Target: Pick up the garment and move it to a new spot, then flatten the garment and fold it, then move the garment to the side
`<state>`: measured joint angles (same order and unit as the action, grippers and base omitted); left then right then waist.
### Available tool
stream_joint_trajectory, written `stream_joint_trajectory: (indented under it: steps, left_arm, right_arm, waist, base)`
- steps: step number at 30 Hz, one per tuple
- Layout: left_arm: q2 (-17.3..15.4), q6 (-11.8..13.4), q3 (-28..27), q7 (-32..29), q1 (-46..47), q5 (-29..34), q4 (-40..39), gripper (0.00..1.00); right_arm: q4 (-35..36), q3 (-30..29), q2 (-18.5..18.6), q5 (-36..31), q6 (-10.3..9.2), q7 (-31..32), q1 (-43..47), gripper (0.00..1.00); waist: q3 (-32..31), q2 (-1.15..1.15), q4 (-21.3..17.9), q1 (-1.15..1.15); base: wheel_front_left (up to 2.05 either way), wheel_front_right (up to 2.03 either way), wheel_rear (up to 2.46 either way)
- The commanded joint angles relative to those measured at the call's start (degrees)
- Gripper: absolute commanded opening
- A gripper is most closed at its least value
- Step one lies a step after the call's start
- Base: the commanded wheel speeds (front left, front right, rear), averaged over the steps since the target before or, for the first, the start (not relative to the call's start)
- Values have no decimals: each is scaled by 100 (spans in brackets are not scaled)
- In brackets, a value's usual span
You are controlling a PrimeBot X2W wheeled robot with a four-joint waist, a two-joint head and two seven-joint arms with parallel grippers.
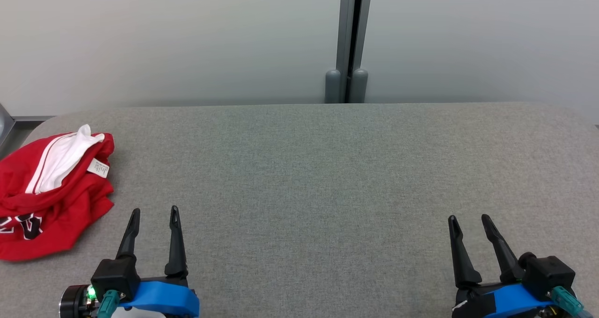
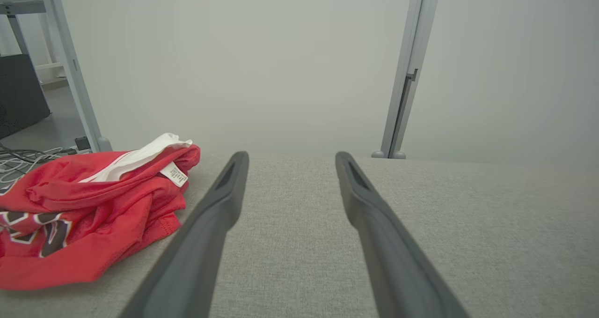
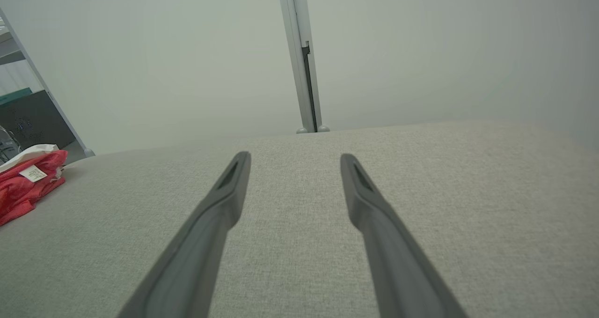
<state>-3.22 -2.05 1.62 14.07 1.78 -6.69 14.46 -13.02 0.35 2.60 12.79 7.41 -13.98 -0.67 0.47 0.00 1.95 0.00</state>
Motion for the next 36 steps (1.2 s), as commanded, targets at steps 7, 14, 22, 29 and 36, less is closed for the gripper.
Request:
stream_joint_trajectory:
  steps: [7,14,22,29,36]
  left_arm:
    - [-19,21,14,110,-2,332,29,100]
    - [-10,21,-14,121,-23,314,49,100]
    - [7,10,-16,121,-5,239,67,100]
    - [14,11,-35,121,26,224,89,100]
    - [14,28,-51,116,87,234,93,100]
  right_arm:
    - [1,36,49,-347,9,-119,95,100]
    - [-20,39,48,-369,9,-133,102,100]
    - [-24,30,48,-339,9,-133,94,100]
    - [-16,17,48,-314,9,-133,111,100]
    - [24,30,45,-289,9,-128,109,100]
  waist:
    - [-19,0,15,0]
    - [-30,0,15,0]
    - [-23,0,28,0]
    - [-12,0,81,0]
    - [-8,0,303,0]
  base:
    - [0,0,0]
    - [0,0,0]
    - [0,0,0]
    - [0,0,0]
    - [0,0,0]
